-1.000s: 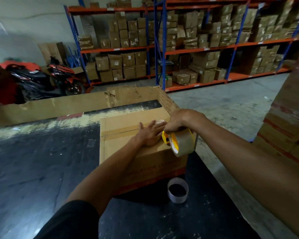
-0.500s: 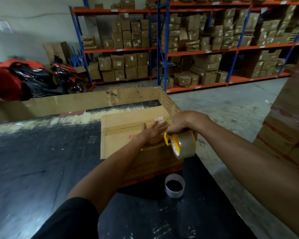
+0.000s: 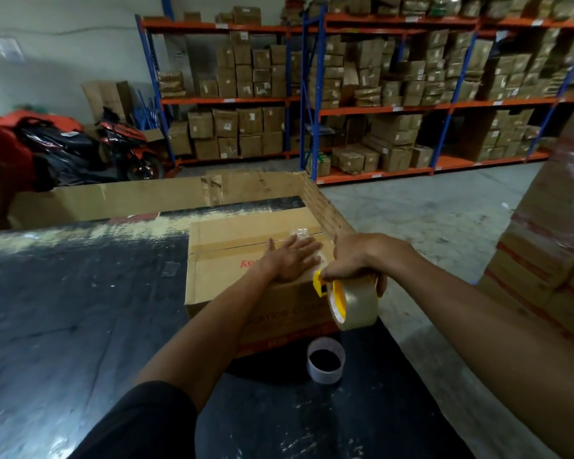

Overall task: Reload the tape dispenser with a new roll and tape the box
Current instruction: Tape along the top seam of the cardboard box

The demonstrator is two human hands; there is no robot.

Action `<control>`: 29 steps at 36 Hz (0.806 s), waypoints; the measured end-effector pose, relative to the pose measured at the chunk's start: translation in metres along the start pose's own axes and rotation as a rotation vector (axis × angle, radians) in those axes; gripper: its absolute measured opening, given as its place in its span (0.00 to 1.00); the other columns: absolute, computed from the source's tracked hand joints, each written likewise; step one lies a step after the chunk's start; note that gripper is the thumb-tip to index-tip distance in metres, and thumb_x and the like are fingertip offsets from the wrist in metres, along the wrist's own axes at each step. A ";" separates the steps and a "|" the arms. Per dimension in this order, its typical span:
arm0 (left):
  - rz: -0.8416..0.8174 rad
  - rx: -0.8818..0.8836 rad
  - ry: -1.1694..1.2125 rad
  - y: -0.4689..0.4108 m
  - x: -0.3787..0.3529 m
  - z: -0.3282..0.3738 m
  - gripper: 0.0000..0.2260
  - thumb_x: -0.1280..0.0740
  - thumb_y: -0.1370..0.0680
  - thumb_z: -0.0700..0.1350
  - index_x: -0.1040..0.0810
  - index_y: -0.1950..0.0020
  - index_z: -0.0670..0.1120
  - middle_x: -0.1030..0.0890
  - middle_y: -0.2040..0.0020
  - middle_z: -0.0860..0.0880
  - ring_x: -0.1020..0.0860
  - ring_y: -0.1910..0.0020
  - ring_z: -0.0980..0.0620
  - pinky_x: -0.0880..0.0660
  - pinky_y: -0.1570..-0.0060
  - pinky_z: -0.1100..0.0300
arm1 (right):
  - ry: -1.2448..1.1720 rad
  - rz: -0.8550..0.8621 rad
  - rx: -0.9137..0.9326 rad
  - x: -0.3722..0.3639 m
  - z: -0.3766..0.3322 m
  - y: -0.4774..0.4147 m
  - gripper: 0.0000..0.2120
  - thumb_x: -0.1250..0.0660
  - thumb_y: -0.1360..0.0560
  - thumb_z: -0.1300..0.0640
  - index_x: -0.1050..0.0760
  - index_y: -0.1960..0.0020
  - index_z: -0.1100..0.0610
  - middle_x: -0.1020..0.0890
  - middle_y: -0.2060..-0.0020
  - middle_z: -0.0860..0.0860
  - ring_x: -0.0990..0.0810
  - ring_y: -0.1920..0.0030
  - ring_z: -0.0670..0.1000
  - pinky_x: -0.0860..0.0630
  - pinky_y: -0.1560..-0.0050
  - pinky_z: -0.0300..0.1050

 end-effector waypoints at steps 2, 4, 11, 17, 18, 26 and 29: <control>0.008 -0.003 0.000 0.000 0.000 0.001 0.25 0.55 0.16 0.64 0.52 0.18 0.63 0.54 0.16 0.58 0.56 0.16 0.47 0.59 0.26 0.25 | -0.017 -0.016 0.004 -0.004 0.000 -0.003 0.24 0.30 0.22 0.42 0.31 0.40 0.59 0.23 0.45 0.61 0.17 0.58 0.60 0.21 0.77 0.46; 0.016 -0.003 0.010 0.001 0.000 0.001 0.25 0.55 0.16 0.64 0.51 0.18 0.63 0.53 0.16 0.57 0.56 0.16 0.47 0.58 0.26 0.25 | -0.057 -0.004 0.010 -0.006 0.002 -0.008 0.23 0.30 0.22 0.43 0.29 0.39 0.60 0.23 0.48 0.60 0.18 0.58 0.59 0.22 0.78 0.45; 0.032 -0.010 0.013 -0.001 -0.001 0.000 0.26 0.55 0.17 0.65 0.50 0.19 0.64 0.52 0.16 0.58 0.55 0.16 0.46 0.59 0.26 0.25 | -0.302 -0.149 -0.048 -0.026 0.044 -0.035 0.30 0.26 0.25 0.45 0.32 0.29 0.56 0.23 0.40 0.60 0.17 0.47 0.63 0.14 0.61 0.56; 0.091 -0.034 0.026 0.001 0.000 0.000 0.26 0.54 0.17 0.65 0.50 0.18 0.63 0.52 0.16 0.56 0.53 0.16 0.46 0.59 0.25 0.26 | -0.445 -0.303 0.089 -0.083 0.057 -0.050 0.18 0.30 0.22 0.46 0.21 0.37 0.54 0.19 0.48 0.55 0.17 0.54 0.54 0.19 0.62 0.46; 0.111 -0.023 0.043 0.002 0.002 -0.001 0.27 0.53 0.17 0.65 0.50 0.18 0.62 0.51 0.15 0.55 0.53 0.16 0.47 0.58 0.25 0.27 | -0.459 -0.328 0.120 -0.084 0.055 -0.048 0.16 0.30 0.22 0.47 0.20 0.38 0.53 0.19 0.49 0.54 0.18 0.55 0.53 0.20 0.61 0.45; 0.214 0.093 0.211 0.025 0.014 -0.022 0.24 0.50 0.15 0.59 0.41 0.19 0.55 0.41 0.17 0.52 0.47 0.17 0.48 0.53 0.21 0.33 | -0.377 -0.442 0.311 -0.122 0.016 -0.060 0.12 0.24 0.25 0.49 0.20 0.45 0.50 0.20 0.51 0.51 0.20 0.52 0.50 0.24 0.55 0.47; 0.260 0.179 0.212 0.048 0.016 -0.046 0.21 0.47 0.15 0.57 0.33 0.22 0.55 0.35 0.19 0.53 0.42 0.18 0.48 0.52 0.21 0.33 | -0.322 -0.451 0.376 -0.144 -0.011 -0.069 0.14 0.23 0.27 0.46 0.20 0.45 0.47 0.18 0.46 0.51 0.19 0.45 0.54 0.21 0.48 0.53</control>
Point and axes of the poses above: each hand's wrist, its own y-axis away from the middle knuckle, its own x-axis out of the back of the hand, z = x × y, the point moved 8 cm from there along -y, towards the middle knuckle
